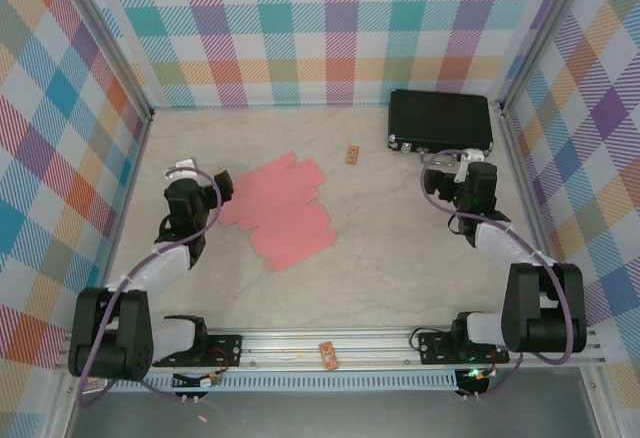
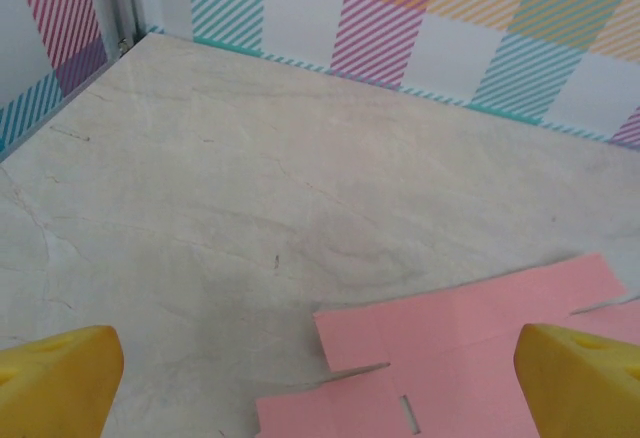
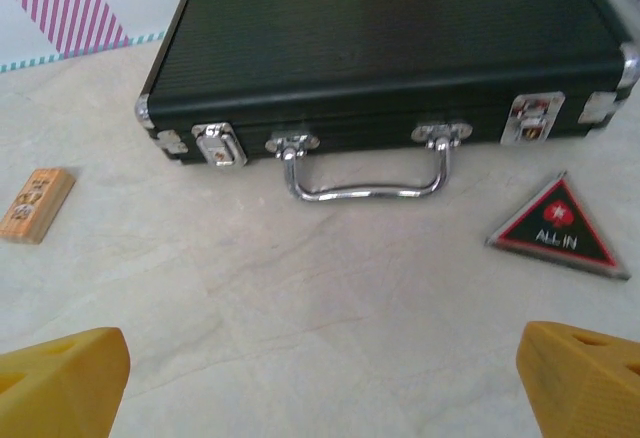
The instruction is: Fold the paper box
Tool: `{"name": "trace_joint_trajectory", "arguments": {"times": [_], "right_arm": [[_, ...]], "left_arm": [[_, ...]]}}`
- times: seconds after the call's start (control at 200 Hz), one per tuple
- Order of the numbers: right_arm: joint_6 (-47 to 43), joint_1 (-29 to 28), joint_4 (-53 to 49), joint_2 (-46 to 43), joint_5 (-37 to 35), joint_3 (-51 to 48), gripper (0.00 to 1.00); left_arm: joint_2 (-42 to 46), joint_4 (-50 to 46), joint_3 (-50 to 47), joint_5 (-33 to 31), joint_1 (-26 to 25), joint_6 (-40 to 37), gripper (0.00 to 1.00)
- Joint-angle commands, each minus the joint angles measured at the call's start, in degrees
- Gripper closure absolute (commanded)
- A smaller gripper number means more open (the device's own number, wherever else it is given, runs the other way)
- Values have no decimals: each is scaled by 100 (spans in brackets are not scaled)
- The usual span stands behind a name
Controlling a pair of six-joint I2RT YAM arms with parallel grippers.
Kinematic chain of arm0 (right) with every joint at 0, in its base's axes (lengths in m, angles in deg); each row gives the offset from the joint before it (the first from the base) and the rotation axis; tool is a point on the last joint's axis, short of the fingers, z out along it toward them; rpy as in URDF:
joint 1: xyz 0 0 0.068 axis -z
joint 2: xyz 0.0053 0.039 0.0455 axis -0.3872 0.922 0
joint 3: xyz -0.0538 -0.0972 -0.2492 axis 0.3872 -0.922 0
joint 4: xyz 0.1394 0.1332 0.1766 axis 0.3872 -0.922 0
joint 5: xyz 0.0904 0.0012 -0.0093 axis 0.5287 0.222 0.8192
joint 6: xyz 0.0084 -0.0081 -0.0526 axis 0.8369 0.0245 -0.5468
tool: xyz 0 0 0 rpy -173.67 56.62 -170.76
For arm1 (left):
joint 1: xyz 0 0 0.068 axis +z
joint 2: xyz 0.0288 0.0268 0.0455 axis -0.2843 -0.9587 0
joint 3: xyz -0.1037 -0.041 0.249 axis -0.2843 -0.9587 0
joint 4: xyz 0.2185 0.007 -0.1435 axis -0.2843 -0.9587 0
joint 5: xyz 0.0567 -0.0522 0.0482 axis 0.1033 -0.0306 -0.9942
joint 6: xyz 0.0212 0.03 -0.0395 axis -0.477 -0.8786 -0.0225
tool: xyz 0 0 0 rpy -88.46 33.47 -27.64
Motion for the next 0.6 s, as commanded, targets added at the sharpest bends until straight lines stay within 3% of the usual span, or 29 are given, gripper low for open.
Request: {"name": "trace_joint_trajectory", "arguments": {"times": [0.0,0.23,0.455,0.595], "right_arm": [[529,-16,-1561,-176,681,356,1],[629,-498,-2425,-185,2030,781,1],[706,-1548,-2445,554,2245,1180,0],[742,-1982,-2284,1240,2334,1563,7]], "left_arm": [[246,-1789,316,125,-97,685,0],[216,-3540,837,829,-514,1268,0],[-279,-4529,1255,1416,-818,1476,13],[-389,-4771,1263,1513,-992,1614,18]]}}
